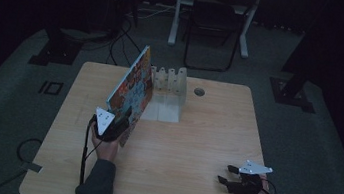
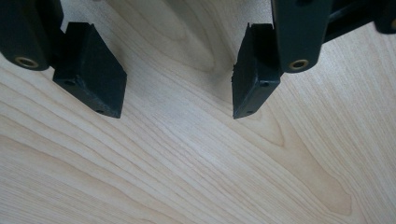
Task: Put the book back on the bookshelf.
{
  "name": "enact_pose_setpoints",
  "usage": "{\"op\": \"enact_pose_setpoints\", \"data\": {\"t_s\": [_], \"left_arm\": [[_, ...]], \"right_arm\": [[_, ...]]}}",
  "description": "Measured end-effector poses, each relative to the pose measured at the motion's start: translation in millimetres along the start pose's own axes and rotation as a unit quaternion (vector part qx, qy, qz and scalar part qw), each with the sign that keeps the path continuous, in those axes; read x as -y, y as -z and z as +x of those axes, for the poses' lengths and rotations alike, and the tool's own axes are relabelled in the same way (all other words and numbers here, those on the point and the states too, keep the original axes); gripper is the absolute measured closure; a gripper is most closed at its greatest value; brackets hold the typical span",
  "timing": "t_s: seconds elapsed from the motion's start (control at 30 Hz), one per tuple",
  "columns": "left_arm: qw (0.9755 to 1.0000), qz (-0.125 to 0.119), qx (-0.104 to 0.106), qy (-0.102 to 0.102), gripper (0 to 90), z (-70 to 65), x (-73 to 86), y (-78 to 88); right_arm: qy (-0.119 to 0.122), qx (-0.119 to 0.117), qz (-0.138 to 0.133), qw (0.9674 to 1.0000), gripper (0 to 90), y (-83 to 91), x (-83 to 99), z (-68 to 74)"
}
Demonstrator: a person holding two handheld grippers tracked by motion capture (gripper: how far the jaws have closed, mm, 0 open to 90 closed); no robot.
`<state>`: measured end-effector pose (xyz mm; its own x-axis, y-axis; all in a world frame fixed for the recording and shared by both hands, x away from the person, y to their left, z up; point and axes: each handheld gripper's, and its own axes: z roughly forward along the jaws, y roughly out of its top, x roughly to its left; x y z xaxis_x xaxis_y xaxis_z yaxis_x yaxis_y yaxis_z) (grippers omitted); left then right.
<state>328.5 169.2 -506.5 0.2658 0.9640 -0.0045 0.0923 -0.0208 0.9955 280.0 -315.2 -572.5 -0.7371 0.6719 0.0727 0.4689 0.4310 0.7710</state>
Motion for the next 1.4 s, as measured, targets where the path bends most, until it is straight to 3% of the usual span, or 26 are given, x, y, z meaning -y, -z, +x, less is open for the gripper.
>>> {"op": "enact_pose_setpoints", "data": {"t_s": [0.3,1.1,1.4], "left_arm": [[1.0,0.005,0.005,0.007,39.4,1.5,-0.9,5.1],[0.9992,0.011,0.033,-0.018,38.9,1.7,-1.0,38.2],[0.9991,0.017,0.039,-0.007,38.9,4.5,8.2,50.8]], "right_arm": [[0.0,0.0,0.0,1.0,34.8,-0.1,0.0,0.1],[0.001,0.0,0.0,1.0,34.7,-0.1,0.1,0.4],[0.002,0.0,0.0,1.0,34.7,-0.1,0.1,0.4]]}}
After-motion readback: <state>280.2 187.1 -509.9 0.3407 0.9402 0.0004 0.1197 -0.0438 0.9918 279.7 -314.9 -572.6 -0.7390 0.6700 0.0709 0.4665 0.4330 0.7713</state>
